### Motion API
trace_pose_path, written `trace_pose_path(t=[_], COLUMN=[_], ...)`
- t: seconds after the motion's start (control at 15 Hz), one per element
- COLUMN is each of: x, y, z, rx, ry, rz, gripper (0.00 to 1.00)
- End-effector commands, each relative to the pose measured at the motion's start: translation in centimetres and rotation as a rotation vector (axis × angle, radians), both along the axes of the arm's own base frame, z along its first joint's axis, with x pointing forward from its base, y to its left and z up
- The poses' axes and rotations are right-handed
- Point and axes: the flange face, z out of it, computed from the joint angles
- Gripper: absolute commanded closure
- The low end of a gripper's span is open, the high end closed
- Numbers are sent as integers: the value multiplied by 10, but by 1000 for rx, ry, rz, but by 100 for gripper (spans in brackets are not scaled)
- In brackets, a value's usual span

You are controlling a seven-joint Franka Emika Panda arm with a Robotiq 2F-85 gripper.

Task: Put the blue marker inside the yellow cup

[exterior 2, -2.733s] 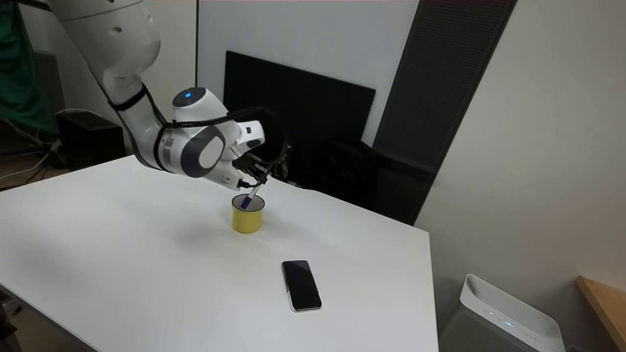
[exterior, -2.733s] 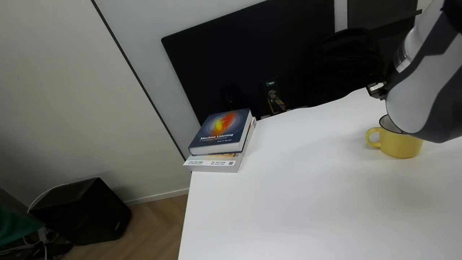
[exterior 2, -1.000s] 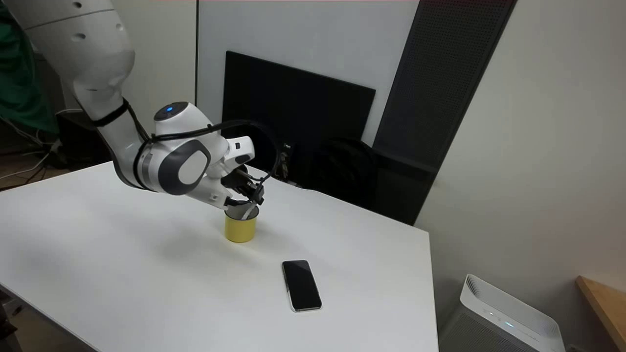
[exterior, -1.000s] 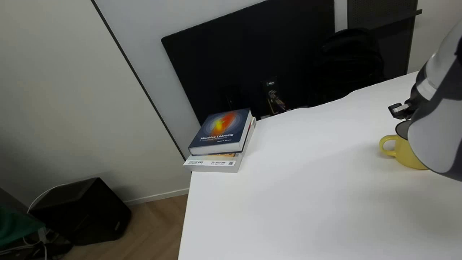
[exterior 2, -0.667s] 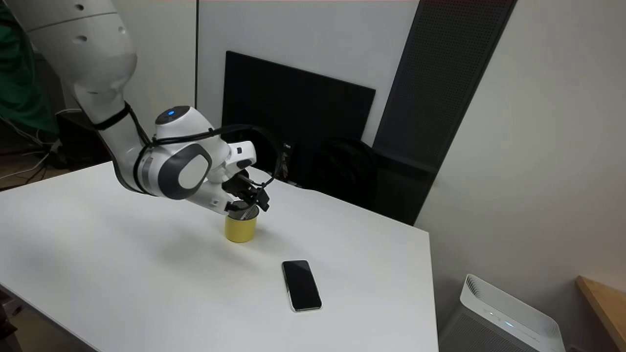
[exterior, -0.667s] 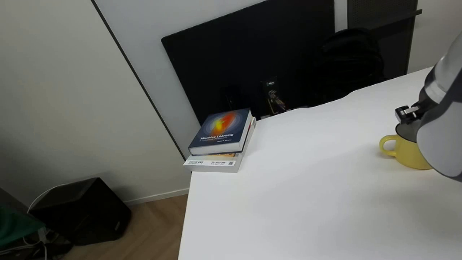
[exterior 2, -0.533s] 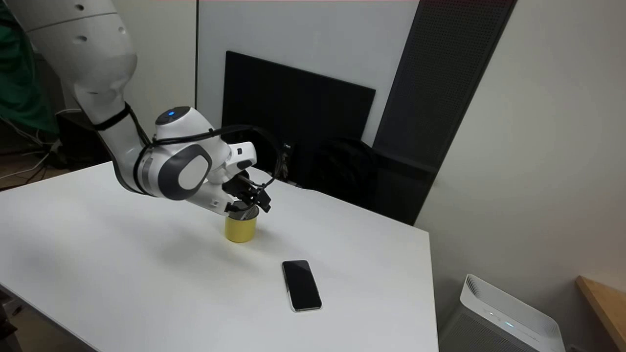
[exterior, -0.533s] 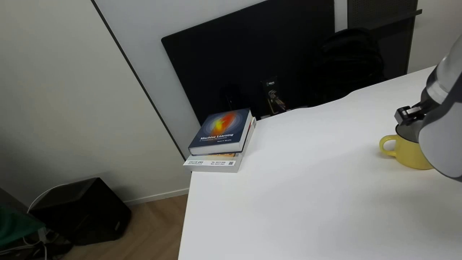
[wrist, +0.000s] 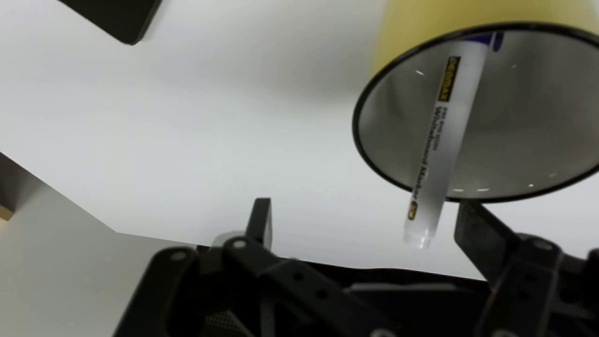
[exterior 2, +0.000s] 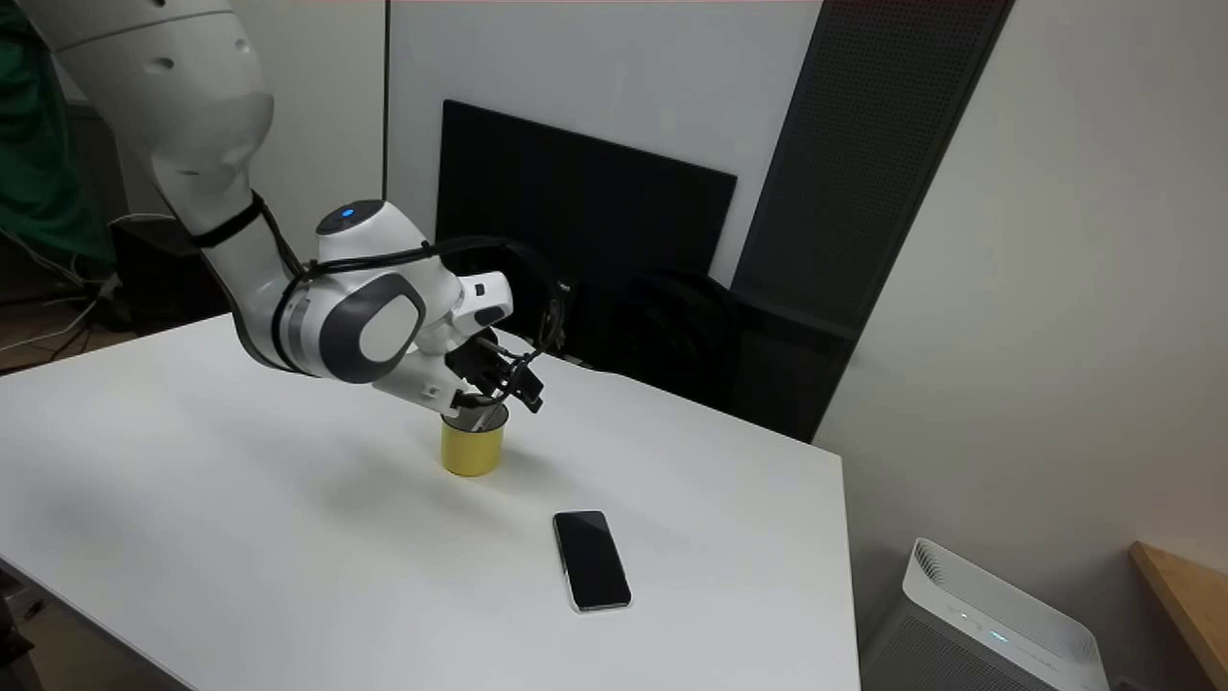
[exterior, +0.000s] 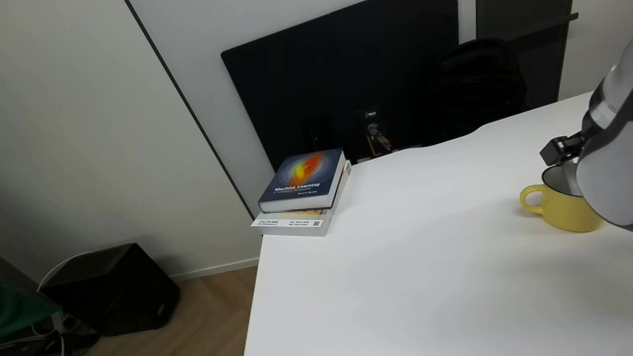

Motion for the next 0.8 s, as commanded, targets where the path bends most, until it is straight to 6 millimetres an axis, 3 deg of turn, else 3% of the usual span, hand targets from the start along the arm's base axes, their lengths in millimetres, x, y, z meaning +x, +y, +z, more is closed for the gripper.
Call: trace_pose_path(t=[0.0,0.27,0.73], x=[3,6,-1], y=[-6,-10,-39], z=[22,41,69], rx=[29,73,123], ry=[94,230,426], rz=[30,119,182], gripper=[0,0,0])
